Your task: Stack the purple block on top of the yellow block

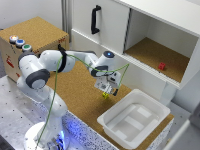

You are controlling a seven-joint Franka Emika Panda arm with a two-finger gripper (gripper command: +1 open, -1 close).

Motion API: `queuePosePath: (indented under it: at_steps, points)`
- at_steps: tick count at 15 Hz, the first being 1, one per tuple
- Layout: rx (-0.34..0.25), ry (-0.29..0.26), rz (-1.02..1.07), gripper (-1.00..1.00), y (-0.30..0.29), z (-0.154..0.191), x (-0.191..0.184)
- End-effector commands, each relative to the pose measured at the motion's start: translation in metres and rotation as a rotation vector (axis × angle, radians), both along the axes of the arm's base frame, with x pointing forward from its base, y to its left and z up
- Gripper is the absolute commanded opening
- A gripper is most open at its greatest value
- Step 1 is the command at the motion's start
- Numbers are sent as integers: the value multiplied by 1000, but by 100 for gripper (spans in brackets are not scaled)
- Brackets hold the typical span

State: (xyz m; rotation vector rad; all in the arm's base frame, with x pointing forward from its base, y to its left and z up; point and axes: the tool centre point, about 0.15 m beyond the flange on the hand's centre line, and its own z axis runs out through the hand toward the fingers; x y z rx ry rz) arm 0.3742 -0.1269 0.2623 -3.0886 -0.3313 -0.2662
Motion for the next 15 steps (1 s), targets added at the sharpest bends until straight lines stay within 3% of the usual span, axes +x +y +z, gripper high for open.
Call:
queuePosePath:
  at_steps: [1, 13, 15]
  points:
    - [-50, -40, -28, -100, 9, -15, 21]
    - [-64, -1, -21, -100, -2, -19, 13]
    - [-73, 26, -39, -100, -6, -23, 13]
